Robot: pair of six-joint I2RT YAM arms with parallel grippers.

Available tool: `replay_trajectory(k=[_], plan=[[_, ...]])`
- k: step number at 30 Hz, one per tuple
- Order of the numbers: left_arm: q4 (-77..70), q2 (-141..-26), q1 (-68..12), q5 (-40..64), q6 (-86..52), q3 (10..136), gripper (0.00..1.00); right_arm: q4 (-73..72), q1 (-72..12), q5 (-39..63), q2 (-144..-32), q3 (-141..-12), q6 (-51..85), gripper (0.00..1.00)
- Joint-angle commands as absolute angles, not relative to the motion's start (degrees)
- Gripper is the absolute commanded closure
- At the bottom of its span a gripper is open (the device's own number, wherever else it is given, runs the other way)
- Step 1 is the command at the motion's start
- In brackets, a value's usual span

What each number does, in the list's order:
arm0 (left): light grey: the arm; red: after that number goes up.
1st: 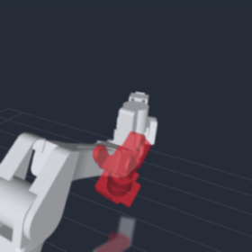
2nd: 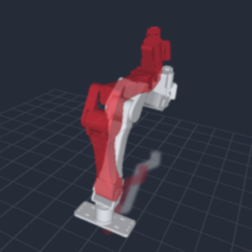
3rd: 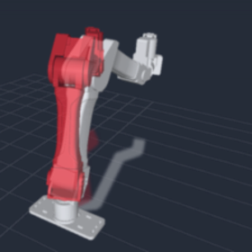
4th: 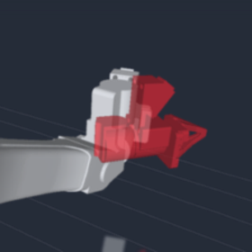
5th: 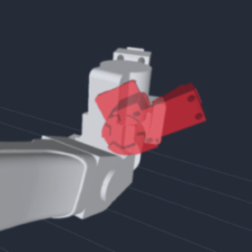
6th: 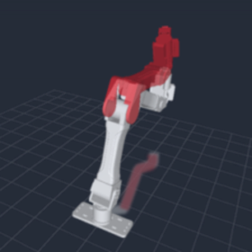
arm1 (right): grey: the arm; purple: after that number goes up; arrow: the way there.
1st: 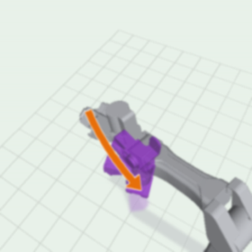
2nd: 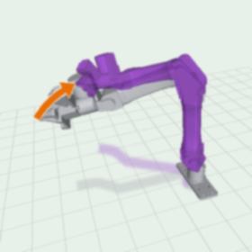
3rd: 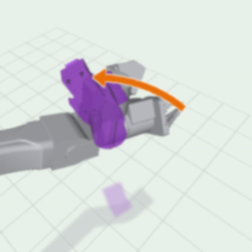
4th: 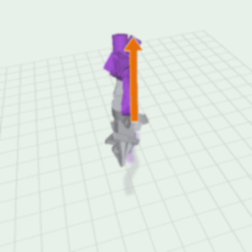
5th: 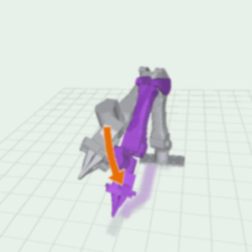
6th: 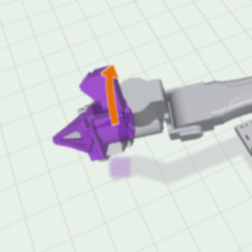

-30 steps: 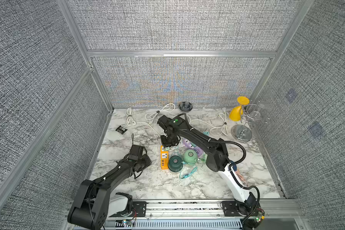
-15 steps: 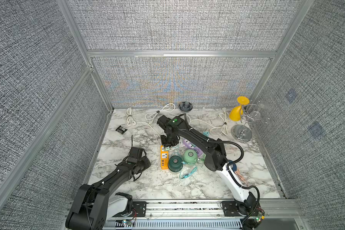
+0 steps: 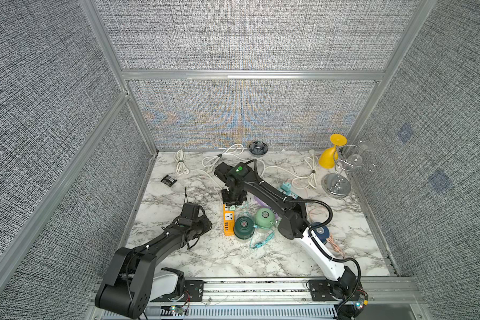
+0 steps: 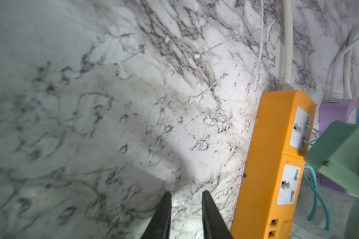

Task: Charge the cordless meat grinders
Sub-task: Insert the plug into the socket.

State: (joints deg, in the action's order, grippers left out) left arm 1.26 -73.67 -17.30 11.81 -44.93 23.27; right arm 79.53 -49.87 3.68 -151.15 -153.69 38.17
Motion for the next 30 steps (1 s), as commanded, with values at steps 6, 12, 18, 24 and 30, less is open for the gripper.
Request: replay_trajectory(k=[6,12,18,24,30], plan=[[0.99,-77.62,-18.54,14.29,-43.94,22.49,0.77,68.02,-48.87,4.12,-155.37,-153.00,41.97,1.00],[0.73,-77.43,-18.90,14.09,-43.99,21.63,0.77,67.31,-46.87,5.02,-157.54,-155.42,43.04,1.00],[0.35,-77.62,-18.98,13.72,-44.30,20.97,0.77,68.14,-48.43,5.02,-160.23,-157.68,42.66,1.00],[0.46,-77.18,-19.07,13.45,-44.73,20.49,0.77,72.26,-52.70,-2.11,-158.38,-154.05,40.89,1.00],[2.11,-75.34,-19.07,12.53,-44.65,20.39,0.77,70.52,-55.08,-3.23,-156.54,-146.61,41.64,1.00]])
